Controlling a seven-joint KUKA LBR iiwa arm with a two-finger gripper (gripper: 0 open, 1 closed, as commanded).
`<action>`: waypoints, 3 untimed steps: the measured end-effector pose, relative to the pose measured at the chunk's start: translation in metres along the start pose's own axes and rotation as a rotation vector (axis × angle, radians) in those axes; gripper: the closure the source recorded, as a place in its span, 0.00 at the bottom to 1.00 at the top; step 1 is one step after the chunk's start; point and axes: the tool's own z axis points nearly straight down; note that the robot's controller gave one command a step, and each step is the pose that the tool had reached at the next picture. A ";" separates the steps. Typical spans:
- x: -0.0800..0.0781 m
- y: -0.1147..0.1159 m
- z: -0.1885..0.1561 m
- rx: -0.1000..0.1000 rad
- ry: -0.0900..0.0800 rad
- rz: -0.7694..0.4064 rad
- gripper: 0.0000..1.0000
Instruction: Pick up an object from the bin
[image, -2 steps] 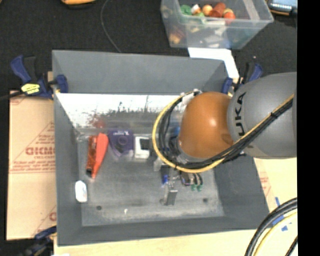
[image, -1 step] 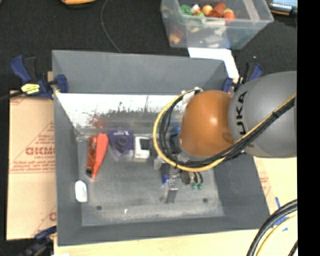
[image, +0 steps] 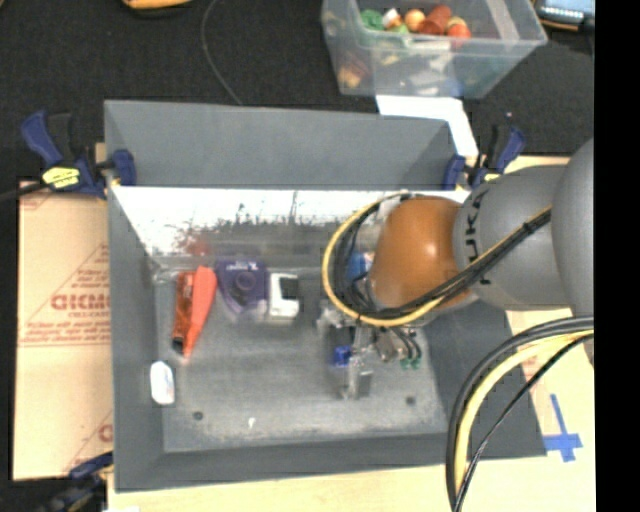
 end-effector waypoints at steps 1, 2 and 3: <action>-0.010 0.003 -0.003 0.000 -0.013 -0.201 0.00; -0.040 -0.020 -0.004 0.003 -0.008 -0.524 0.00; -0.051 -0.040 -0.004 0.004 -0.017 -0.614 0.00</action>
Offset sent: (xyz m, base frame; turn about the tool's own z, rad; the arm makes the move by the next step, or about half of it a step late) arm 0.0427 -0.0124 0.0024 -0.5403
